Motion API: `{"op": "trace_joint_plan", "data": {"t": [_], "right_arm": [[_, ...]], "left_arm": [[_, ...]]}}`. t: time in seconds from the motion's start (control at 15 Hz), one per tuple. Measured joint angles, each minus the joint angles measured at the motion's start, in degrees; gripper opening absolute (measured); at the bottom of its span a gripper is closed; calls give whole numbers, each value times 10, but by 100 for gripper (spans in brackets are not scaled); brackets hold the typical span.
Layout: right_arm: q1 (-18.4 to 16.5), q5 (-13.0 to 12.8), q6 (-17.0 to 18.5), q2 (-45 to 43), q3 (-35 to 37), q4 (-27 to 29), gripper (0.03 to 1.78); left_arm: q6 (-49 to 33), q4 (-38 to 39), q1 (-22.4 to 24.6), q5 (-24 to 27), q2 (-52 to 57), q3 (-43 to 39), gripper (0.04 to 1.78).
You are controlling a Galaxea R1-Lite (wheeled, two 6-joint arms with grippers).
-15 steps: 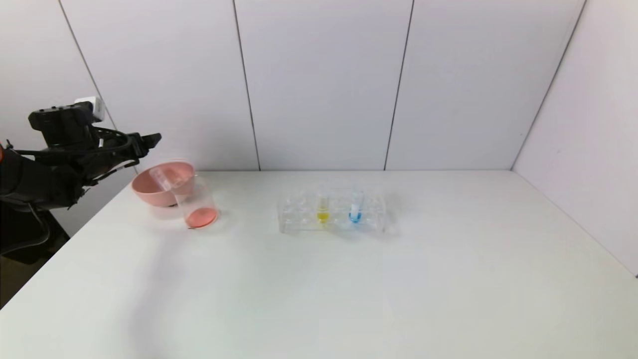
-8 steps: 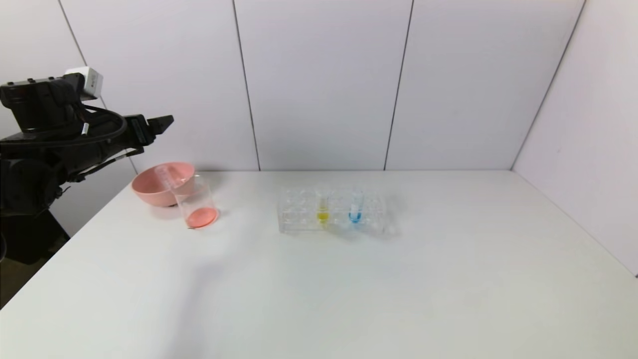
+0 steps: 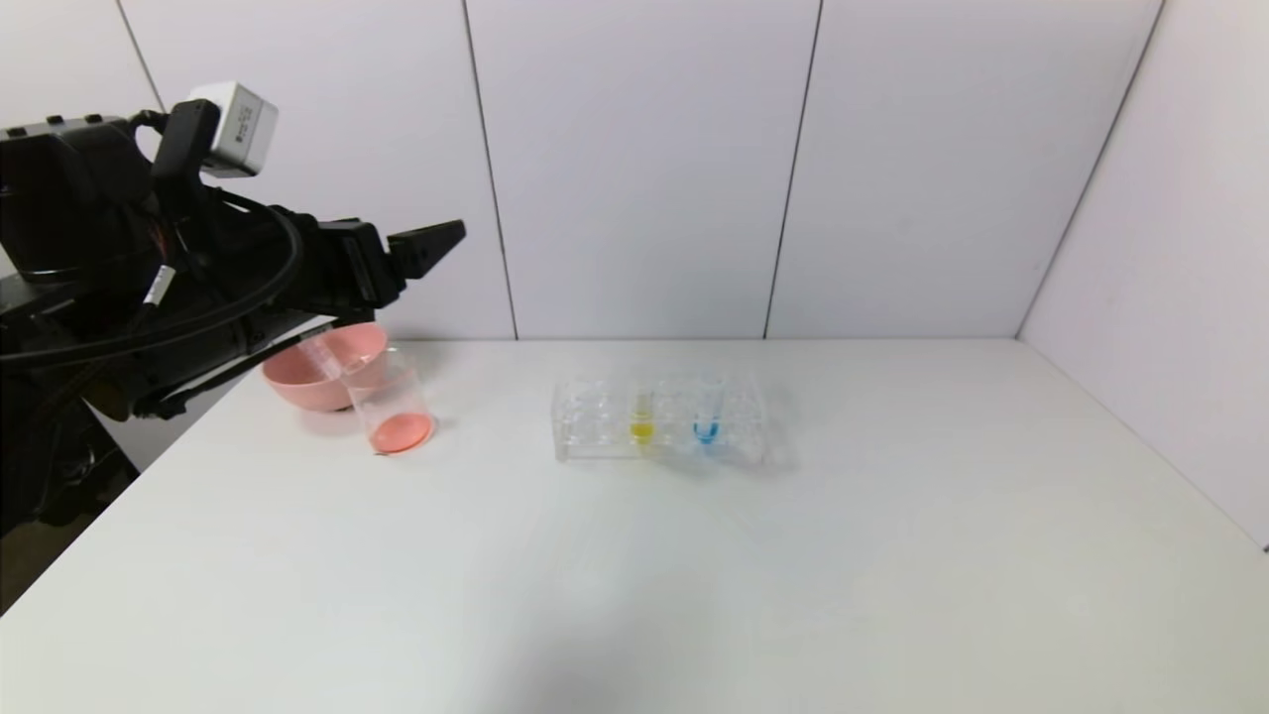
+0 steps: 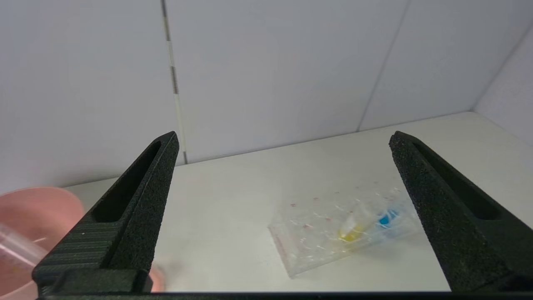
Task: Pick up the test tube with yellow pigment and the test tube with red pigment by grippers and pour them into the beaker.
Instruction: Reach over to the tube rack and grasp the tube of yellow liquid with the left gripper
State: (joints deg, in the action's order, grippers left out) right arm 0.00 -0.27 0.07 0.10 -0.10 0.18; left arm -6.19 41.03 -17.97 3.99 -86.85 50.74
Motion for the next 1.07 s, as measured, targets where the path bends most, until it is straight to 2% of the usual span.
{"op": "trace_joint_plan", "data": {"t": [0.2, 0.4, 0.6, 1.07], "right_arm": [[0, 0, 0, 0, 0, 0, 170], [0, 0, 0, 0, 0, 0, 170], [0, 0, 0, 0, 0, 0, 170], [0, 0, 0, 0, 0, 0, 170]], "left_arm": [[8, 0, -112, -65, 13, -11, 176], [28, 2, -187, -130, 10, -33, 176], [40, 3, -204, -138, 4, -58, 176], [51, 4, -208, -156, -19, -76, 176]]}}
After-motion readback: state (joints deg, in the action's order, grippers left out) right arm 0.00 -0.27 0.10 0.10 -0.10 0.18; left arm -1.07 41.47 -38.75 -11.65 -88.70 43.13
